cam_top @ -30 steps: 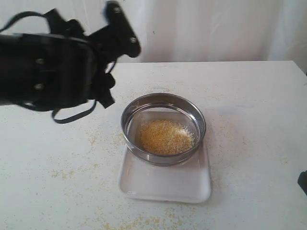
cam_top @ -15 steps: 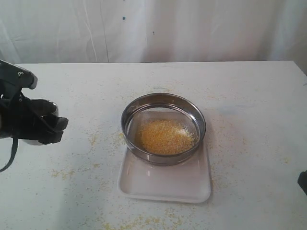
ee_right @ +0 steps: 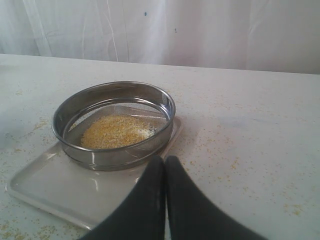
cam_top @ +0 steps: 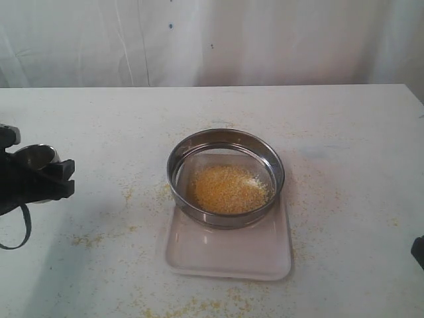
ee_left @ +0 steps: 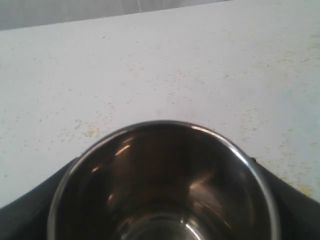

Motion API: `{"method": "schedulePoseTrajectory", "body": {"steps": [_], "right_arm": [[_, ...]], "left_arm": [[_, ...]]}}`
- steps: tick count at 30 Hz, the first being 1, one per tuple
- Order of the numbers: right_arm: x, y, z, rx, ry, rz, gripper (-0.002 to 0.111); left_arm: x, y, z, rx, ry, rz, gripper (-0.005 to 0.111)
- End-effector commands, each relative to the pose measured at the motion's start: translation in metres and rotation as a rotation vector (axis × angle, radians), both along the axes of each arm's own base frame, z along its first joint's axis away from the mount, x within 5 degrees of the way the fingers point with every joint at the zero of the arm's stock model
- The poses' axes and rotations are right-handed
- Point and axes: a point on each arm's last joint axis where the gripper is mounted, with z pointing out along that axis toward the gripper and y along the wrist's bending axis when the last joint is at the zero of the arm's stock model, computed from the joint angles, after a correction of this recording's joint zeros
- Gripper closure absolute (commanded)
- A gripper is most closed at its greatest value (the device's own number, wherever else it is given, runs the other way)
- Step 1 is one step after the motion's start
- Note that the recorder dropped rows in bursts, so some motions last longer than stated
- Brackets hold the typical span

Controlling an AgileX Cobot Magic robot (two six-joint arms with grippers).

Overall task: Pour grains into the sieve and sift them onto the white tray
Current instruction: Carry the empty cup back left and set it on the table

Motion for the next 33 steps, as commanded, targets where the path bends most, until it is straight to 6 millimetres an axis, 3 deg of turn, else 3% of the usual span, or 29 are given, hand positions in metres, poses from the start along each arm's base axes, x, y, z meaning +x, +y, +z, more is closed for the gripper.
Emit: {"method": "schedulePoseTrajectory", "body": {"steps": [1, 9, 11, 12, 14, 15, 17, 28, 33], "right_arm": [[0.0, 0.0, -0.001, 0.002, -0.006, -0.004, 0.108], [0.0, 0.0, -0.001, 0.002, -0.006, -0.004, 0.108], [0.0, 0.0, -0.001, 0.002, -0.006, -0.004, 0.108], [0.0, 0.0, -0.001, 0.002, -0.006, -0.004, 0.108], [0.0, 0.0, -0.001, 0.002, -0.006, -0.004, 0.108], [0.0, 0.0, -0.001, 0.002, -0.006, -0.004, 0.108], [0.0, 0.0, -0.001, 0.002, -0.006, -0.004, 0.108], [0.0, 0.0, -0.001, 0.002, -0.006, -0.004, 0.108], [0.0, 0.0, -0.001, 0.002, -0.006, -0.004, 0.108]], "left_arm": [[0.003, 0.008, -0.015, -0.04, -0.012, 0.104, 0.107], [0.005, 0.009, -0.038, -0.035, 0.03, 0.116, 0.106], [0.006, 0.009, -0.038, -0.035, 0.018, 0.117, 0.101], [0.006, 0.009, -0.038, -0.035, 0.009, 0.117, 0.094], [0.006, 0.009, -0.037, -0.035, 0.006, 0.117, 0.069], [0.006, 0.009, -0.037, -0.035, 0.006, 0.117, 0.049], [0.006, 0.009, -0.037, -0.035, 0.006, 0.117, 0.025], [0.006, 0.007, -0.037, -0.001, 0.005, 0.076, 0.024], [-0.008, 0.009, -0.04, -0.005, 0.024, 0.096, 0.024]]}}
